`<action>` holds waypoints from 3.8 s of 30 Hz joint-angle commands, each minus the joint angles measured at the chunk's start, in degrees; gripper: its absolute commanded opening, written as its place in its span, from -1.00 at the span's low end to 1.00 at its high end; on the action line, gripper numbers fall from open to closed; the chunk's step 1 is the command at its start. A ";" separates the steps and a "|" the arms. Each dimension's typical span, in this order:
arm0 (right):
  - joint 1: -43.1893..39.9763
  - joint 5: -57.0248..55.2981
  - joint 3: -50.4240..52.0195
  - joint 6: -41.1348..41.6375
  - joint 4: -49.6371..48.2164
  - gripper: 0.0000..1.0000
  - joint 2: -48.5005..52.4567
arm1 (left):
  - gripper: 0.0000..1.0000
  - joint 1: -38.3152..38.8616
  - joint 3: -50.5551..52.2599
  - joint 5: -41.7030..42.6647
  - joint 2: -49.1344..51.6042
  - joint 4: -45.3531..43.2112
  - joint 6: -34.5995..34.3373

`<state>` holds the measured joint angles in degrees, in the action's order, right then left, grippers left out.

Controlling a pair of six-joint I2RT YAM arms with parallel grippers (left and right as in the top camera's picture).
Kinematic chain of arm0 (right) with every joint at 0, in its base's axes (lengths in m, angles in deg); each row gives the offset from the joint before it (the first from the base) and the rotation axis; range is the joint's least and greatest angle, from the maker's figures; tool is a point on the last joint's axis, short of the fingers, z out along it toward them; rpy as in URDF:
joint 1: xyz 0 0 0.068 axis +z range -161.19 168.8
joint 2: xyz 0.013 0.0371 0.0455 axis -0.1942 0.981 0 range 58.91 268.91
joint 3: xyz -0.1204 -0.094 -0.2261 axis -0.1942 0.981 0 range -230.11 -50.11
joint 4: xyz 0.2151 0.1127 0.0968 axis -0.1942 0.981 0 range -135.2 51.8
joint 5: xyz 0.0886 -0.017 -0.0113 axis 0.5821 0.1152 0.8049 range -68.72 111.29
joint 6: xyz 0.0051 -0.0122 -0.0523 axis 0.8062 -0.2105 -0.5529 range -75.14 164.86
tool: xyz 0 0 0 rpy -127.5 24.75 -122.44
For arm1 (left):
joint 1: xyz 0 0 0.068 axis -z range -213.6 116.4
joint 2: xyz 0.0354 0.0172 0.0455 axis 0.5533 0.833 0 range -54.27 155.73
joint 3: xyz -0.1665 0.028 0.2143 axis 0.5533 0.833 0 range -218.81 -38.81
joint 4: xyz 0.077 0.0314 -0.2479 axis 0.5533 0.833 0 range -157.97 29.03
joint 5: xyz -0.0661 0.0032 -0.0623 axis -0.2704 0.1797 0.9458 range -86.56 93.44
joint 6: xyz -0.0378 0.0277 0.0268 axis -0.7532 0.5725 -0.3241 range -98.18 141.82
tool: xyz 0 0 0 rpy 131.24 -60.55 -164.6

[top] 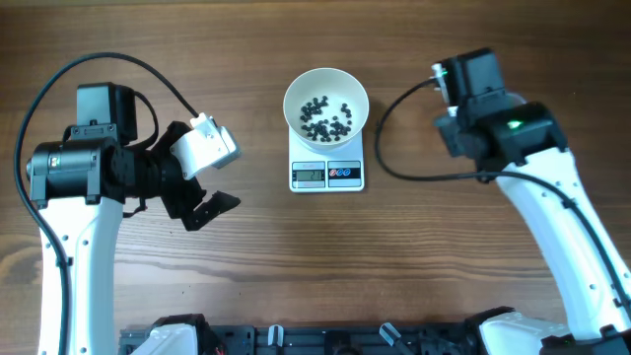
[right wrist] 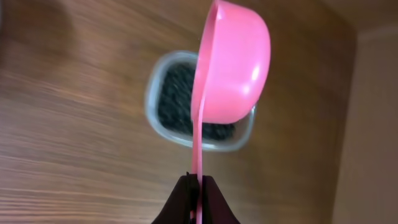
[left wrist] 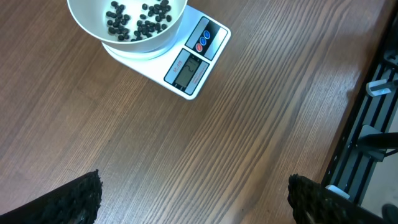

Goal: Scoop item into bowl and weigh 150g on scale
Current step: 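Move the empty scoop right back toward the bean container, then dip the pink scoop into the black beans and scoop again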

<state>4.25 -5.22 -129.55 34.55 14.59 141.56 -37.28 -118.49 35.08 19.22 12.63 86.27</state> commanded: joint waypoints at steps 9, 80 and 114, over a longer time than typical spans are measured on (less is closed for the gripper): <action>-7.06 -5.20 -0.68 -0.26 0.85 -0.91 4.22 | 1.00 -0.24 -1.22 1.49 -0.63 0.02 1.14; -10.49 5.44 5.75 0.35 -6.14 -0.92 16.35 | 1.00 -0.24 -1.22 1.49 -0.63 0.02 1.14; -24.00 29.29 4.55 6.01 -2.01 -0.91 12.15 | 1.00 -0.24 -1.22 1.49 -0.63 0.02 1.16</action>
<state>-18.44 18.96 -124.19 39.51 11.79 155.01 -37.28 -118.49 35.10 19.22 12.63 86.27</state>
